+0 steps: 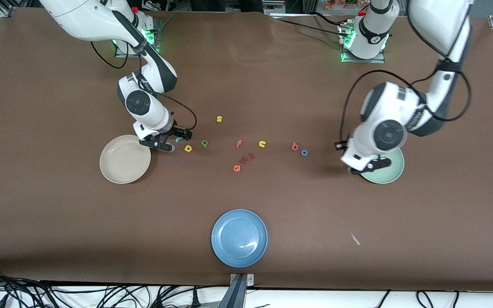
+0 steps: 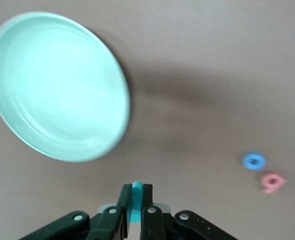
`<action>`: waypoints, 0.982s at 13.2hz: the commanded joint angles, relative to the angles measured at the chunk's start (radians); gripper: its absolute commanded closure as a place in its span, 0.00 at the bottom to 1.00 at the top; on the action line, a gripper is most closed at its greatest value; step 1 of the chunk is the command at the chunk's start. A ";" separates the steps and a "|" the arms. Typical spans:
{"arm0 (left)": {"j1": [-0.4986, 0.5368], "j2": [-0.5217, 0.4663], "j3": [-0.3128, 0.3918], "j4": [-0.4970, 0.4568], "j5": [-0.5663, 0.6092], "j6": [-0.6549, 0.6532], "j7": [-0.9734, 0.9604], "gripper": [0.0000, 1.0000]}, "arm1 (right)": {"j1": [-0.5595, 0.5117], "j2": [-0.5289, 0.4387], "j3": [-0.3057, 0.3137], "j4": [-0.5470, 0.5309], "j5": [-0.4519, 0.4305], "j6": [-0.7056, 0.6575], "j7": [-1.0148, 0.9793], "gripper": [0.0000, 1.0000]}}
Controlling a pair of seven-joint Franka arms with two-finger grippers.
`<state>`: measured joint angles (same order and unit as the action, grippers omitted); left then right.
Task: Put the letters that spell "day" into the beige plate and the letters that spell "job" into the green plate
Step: 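Drop the cyan j on the green plate while the right gripper grasps cyan y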
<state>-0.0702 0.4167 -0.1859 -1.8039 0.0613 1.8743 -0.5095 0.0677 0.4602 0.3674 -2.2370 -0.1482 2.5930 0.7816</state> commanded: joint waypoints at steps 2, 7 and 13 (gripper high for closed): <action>0.151 0.037 -0.007 0.001 -0.001 0.003 0.274 1.00 | -0.002 0.017 -0.001 -0.009 -0.042 0.036 0.021 0.14; 0.256 0.163 -0.006 -0.003 0.116 0.129 0.404 1.00 | -0.002 0.020 -0.001 -0.009 -0.045 0.038 0.021 0.28; 0.271 0.172 -0.013 0.003 0.132 0.140 0.379 0.00 | -0.003 0.020 -0.001 -0.009 -0.051 0.038 0.021 0.63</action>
<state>0.2007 0.6166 -0.1838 -1.8104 0.1830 2.0414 -0.1280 0.0682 0.4651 0.3695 -2.2350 -0.1669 2.6159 0.7823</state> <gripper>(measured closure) 0.771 0.555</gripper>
